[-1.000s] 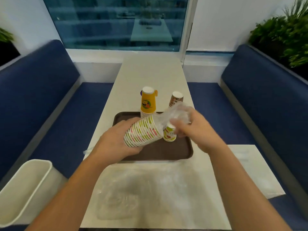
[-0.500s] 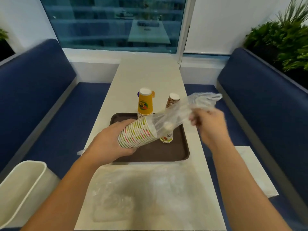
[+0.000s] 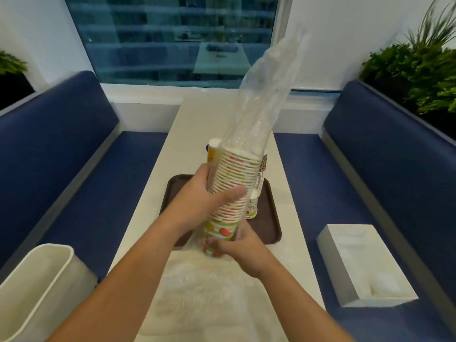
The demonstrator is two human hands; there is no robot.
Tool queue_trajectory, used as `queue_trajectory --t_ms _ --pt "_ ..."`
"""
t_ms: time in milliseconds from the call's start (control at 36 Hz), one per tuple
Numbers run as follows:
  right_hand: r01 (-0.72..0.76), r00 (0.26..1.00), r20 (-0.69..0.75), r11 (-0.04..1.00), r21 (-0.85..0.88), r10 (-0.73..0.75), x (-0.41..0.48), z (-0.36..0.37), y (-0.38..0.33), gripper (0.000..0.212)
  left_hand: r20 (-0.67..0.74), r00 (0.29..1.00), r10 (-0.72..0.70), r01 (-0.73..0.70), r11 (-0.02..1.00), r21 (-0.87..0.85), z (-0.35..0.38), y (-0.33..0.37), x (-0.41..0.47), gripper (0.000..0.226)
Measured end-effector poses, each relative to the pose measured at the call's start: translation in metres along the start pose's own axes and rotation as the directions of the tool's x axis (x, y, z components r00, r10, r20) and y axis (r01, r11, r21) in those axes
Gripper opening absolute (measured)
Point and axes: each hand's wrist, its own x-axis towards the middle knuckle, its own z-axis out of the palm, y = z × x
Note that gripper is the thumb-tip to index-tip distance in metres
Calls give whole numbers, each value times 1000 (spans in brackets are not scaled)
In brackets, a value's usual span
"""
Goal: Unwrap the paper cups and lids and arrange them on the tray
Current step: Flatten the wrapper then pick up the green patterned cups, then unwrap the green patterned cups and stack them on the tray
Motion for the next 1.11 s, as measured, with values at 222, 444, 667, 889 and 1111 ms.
queue_trajectory --t_ms 222,444,667,889,1111 --pt "24 1000 2 996 -87 -24 3 -5 -14 53 -290 955 55 -29 995 93 19 35 14 119" --pt "108 988 -103 993 -46 -112 -2 -25 -21 61 15 997 -80 81 995 -54 37 -2 -1 39" --pt "-42 999 -33 992 -116 39 -20 -18 -13 37 31 999 35 -17 899 -437 11 11 26 112" --pt "44 993 -104 990 -132 -58 -12 -26 -25 53 207 978 37 -12 993 -121 22 -8 3 68" --pt "67 985 -155 995 -80 -79 -7 -5 -30 51 35 999 20 -11 974 -228 21 0 3 69"
